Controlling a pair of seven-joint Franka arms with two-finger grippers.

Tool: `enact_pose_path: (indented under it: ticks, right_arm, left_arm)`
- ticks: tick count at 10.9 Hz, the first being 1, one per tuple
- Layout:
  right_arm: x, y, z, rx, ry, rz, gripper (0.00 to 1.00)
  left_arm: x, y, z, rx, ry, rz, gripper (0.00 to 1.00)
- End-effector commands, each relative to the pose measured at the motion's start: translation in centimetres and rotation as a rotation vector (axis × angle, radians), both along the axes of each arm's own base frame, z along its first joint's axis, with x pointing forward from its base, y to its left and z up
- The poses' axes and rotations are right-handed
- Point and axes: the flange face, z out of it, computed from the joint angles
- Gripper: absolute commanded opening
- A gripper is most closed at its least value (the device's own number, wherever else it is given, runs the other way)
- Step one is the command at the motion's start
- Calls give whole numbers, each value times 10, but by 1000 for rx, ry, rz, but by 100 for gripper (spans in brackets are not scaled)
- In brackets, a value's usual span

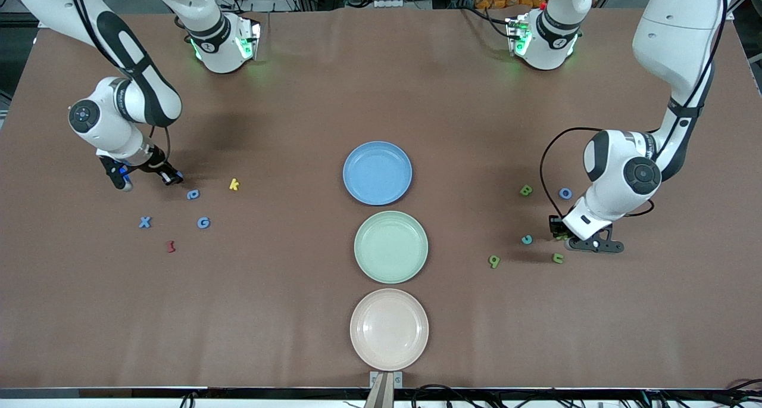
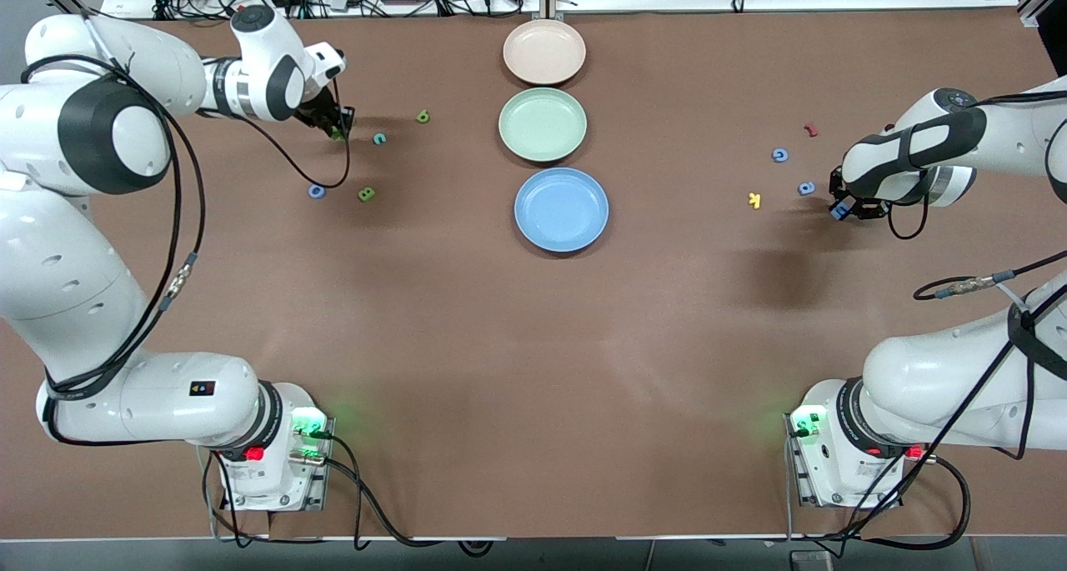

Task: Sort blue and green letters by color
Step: 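Grasp the blue E with the right gripper while the left gripper grasps green N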

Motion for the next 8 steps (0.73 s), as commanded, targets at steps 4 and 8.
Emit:
enact_pose_path:
  ticks: [4, 8]
  right_arm:
    - [41, -2, 53, 5, 7, 263, 0]
    - [77, 110, 101, 25, 23, 486, 0]
  left_arm:
    - [14, -105, 55, -46, -24, -127, 0]
    - [14, -181, 59, -78, -54, -204, 0]
